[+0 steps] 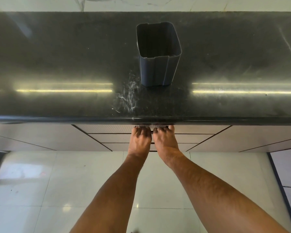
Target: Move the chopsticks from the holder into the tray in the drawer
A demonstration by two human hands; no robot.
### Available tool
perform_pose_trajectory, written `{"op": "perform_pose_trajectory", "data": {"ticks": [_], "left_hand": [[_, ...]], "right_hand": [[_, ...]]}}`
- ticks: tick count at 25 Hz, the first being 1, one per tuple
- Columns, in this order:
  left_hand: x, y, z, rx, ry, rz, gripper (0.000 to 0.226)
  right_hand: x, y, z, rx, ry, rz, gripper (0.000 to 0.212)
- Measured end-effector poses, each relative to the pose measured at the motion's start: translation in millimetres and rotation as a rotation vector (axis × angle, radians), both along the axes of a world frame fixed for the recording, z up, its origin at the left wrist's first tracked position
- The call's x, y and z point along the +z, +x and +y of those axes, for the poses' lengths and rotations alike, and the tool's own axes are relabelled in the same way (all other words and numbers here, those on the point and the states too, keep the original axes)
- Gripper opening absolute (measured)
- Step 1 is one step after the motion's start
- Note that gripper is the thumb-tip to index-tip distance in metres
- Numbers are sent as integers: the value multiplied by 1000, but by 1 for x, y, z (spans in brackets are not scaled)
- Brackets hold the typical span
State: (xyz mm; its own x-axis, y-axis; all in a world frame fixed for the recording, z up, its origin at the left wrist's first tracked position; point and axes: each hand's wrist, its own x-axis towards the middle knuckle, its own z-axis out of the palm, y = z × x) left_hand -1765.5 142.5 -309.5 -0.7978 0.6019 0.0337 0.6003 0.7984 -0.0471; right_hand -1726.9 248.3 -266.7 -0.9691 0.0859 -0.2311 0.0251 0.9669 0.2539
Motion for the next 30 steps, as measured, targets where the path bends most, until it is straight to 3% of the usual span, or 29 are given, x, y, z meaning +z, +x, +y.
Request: {"op": "perform_pose_trajectory", "data": {"ticks": [10, 15, 18, 22, 30], "left_hand": [[1, -5, -4, -66, -36, -13, 49], [17, -1, -8, -46, -92, -55, 61], [18, 8, -17, -21, -19, -66, 73], [31, 35, -33, -18, 33, -60, 66], [92, 65, -55, 30, 231, 65, 58]], "right_hand": [[-2, -3, -2, -86, -71, 25, 59], [2, 4, 0, -132, -213, 12, 70], [-1, 18, 0, -124, -286, 78, 71], [8, 36, -4, -88, -148, 106, 77], [53, 78, -9, -20, -207, 368, 70]]}}
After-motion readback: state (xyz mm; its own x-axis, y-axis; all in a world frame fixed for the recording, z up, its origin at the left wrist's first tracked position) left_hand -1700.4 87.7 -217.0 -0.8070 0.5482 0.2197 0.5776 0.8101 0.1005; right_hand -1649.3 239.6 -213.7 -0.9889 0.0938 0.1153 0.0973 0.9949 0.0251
